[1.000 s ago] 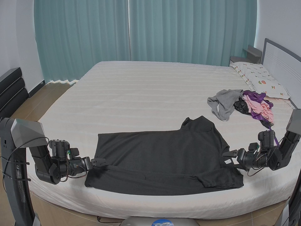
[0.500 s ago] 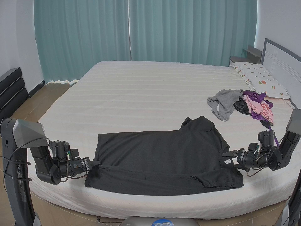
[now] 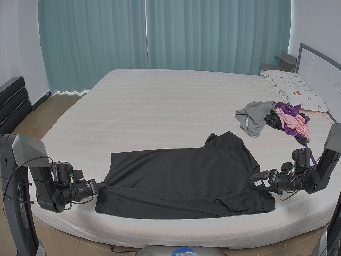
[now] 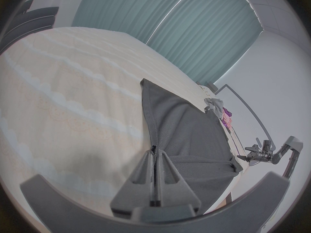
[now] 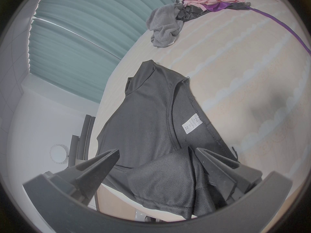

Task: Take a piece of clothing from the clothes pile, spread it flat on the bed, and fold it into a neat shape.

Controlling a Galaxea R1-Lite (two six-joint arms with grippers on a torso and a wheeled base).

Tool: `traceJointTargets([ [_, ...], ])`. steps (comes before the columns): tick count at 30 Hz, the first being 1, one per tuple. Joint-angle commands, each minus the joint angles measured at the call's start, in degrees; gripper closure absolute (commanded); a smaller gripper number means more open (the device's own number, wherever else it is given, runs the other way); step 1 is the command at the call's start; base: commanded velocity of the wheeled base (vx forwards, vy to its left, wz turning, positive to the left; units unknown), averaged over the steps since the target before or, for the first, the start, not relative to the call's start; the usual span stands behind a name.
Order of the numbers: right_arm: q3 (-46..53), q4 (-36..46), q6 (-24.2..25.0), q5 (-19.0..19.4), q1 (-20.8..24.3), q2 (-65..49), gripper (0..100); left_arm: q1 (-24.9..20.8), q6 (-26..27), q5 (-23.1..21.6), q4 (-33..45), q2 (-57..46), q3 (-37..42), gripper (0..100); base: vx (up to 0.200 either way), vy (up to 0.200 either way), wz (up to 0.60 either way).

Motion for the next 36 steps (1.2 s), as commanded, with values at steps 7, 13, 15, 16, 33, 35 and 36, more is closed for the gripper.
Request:
traceJointTargets([
  [7, 1.9, -4.1, -2.8, 0.5, 0.0, 1.5, 0, -2.5, -1.9, 6.2, -3.0, 0.3, 1.4, 100, 0.000, 0.000, 0.00],
  [13, 2.2, -5.6, -2.9, 0.3, 0.0, 2.1, 0, -2.7, -3.3, 6.6, -2.8, 0.2, 1.3, 0, 0.000, 0.000, 0.00],
  [15, 1.9, -5.8, -3.1, 0.2, 0.0, 3.1, 0, -2.7, -3.3, 6.6, -2.8, 0.2, 1.5, 0, 0.000, 0.000, 0.00],
  [16, 1.8, -5.8, -3.1, 0.2, 0.0, 3.2, 0, -2.7, -3.3, 6.6, -2.8, 0.2, 1.5, 0, 0.000, 0.000, 0.00],
  [33, 0.5, -14.4, -7.6, 0.3, 2.1, 10.9, 0, -1.9, -9.6, 6.6, -3.1, -1.0, 1.1, 0, 0.000, 0.000, 0.00],
  [35, 0.6, -14.8, -10.8, 0.2, 1.9, 11.9, 0, -1.9, -9.7, 6.6, -3.1, -0.9, 1.2, 0, 0.000, 0.000, 0.00],
  [36, 0.8, -15.1, -11.8, 0.3, 1.8, 12.3, 0, -1.9, -9.7, 6.6, -3.1, -0.9, 1.3, 0, 0.000, 0.000, 0.00],
])
